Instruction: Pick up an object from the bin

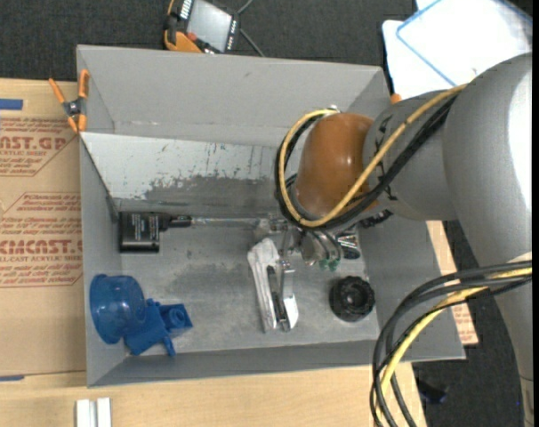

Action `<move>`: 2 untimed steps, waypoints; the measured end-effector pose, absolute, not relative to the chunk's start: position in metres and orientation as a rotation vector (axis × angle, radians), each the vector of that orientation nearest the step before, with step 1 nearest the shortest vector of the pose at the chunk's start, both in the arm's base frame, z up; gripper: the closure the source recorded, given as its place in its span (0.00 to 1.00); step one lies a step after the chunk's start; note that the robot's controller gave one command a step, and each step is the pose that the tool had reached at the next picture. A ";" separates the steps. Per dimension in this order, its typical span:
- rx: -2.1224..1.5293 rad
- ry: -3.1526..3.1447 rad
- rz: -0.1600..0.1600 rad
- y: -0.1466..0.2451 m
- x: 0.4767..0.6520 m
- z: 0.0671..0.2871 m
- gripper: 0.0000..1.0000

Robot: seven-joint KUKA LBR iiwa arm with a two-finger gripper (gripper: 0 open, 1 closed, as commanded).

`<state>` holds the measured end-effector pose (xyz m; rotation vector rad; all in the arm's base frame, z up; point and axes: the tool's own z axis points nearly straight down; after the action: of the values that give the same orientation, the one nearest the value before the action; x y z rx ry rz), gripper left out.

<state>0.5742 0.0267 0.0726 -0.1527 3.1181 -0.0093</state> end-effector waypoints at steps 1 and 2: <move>-0.869 2.940 -0.013 0.063 0.516 0.083 1.00; -0.868 2.940 -0.013 0.063 0.516 0.083 1.00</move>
Offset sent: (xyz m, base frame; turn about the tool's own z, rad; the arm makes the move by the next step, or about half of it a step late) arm 0.0000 0.0000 0.0000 0.0000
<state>0.5157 0.0629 0.0832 -0.8683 2.9400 -0.0130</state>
